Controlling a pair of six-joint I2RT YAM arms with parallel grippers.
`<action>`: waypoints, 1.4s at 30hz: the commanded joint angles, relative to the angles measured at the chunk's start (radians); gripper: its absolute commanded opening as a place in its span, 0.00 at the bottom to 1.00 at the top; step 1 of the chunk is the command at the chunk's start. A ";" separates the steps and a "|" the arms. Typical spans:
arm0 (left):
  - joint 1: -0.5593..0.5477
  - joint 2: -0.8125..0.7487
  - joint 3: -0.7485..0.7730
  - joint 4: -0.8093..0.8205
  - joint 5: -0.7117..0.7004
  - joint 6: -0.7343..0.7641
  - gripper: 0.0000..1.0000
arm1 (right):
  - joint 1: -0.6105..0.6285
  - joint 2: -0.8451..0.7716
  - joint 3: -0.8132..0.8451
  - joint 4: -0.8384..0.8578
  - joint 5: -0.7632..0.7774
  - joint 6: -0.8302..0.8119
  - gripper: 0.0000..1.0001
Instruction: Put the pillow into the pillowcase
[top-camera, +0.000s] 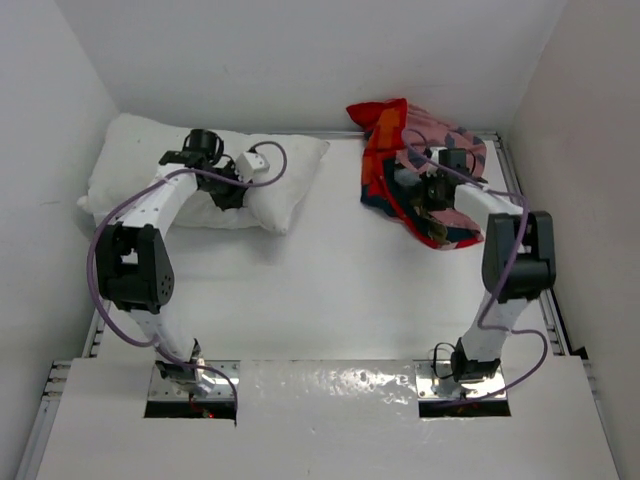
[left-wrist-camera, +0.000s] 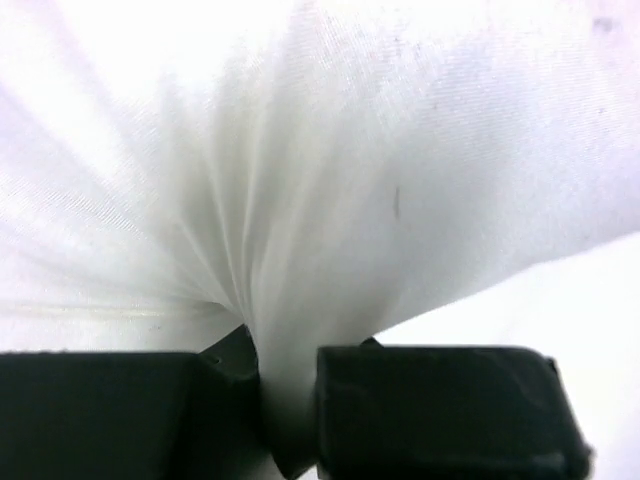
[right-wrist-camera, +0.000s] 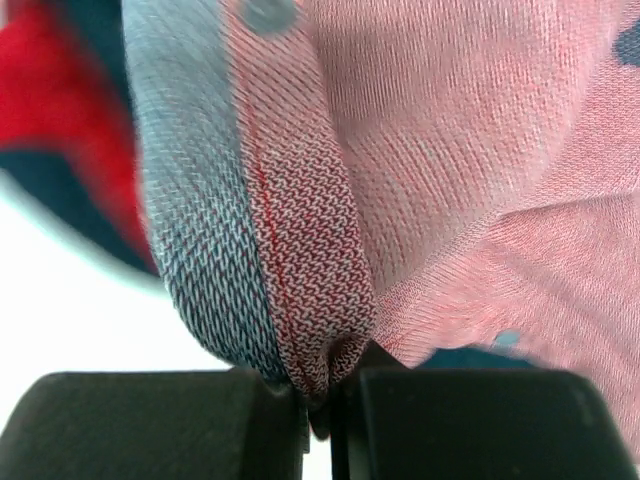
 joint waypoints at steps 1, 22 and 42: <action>-0.060 -0.059 0.092 -0.144 0.308 -0.342 0.00 | 0.043 -0.207 -0.119 -0.007 -0.162 0.015 0.00; -0.324 0.099 0.567 -0.145 0.120 -0.104 1.00 | 0.006 -0.315 0.185 -0.437 -0.160 0.007 0.77; -0.336 0.746 0.851 -0.445 0.221 0.053 0.85 | 0.094 0.099 0.298 -0.447 -0.057 0.006 0.61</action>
